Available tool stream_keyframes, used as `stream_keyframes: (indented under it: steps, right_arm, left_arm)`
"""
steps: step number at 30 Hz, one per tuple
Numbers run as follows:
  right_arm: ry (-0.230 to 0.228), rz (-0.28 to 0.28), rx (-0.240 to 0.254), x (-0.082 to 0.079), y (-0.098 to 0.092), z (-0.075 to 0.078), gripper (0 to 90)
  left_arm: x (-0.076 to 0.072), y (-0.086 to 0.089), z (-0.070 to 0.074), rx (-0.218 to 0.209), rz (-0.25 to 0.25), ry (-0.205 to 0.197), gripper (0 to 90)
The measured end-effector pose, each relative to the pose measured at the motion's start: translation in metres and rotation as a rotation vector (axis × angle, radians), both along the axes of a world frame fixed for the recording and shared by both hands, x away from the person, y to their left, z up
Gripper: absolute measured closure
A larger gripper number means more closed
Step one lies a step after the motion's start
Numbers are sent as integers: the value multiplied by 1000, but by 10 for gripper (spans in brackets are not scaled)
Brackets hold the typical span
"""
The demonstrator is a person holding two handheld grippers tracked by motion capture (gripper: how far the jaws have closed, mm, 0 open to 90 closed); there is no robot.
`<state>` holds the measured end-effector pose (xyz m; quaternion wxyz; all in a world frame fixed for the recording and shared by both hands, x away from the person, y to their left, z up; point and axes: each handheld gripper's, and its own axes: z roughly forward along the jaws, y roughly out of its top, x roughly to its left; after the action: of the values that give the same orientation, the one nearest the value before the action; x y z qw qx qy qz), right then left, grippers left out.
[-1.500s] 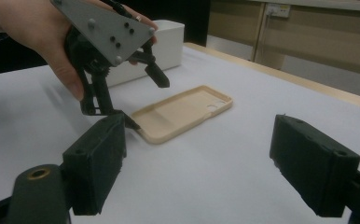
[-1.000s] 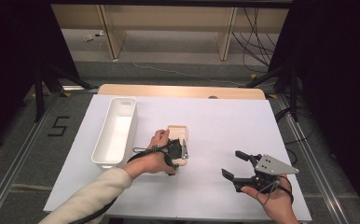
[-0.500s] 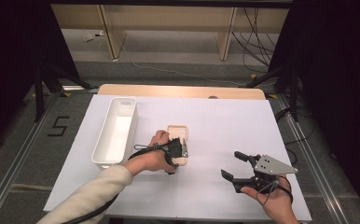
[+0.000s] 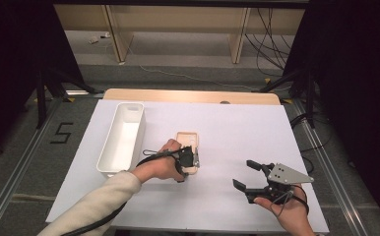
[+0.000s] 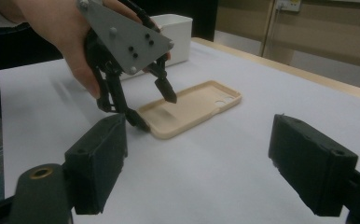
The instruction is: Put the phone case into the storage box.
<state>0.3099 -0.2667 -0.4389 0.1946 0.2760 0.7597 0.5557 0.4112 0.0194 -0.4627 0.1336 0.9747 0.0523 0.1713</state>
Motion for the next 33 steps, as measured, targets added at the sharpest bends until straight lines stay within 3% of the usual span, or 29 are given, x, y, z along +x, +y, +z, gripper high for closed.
stream_keyframes:
  steps: [2, 3, 5, 9, 10, 20, 25, 26, 33]
  right_arm:
    - [-7, 1, -4, 0, 0, 0, 209]
    - [20, 2, 2, -1, 1, 0, 210]
    - [28, 12, 11, -1, 1, 0, 211]
    - [23, 8, 6, -1, 1, 0, 214]
    - [-5, 9, 2, 0, 1, 0, 215]
    - [-3, 21, -7, 1, 1, -1, 221]
    - [-1, 22, -9, 1, 1, -1, 223]
    - [28, 23, -5, -1, 1, -1, 223]
    - [29, 26, -3, -1, 2, -1, 227]
  left_arm:
    - [0, -1, 1, 10, -11, 2, 415]
    - [-1, -1, 1, 11, -14, 6, 428]
    - [-1, -1, 1, 15, -27, 9, 450]
    - [-1, -2, 1, 23, -49, 26, 506]
    - [-1, -3, 1, 27, -53, 29, 521]
    - [-3, -3, 1, 25, -94, 61, 670]
    - [-3, -3, 1, 26, -122, 71, 709]
    - [-3, -3, 1, 27, -122, 74, 713]
    - [-1, -2, 1, 21, -135, 101, 762]
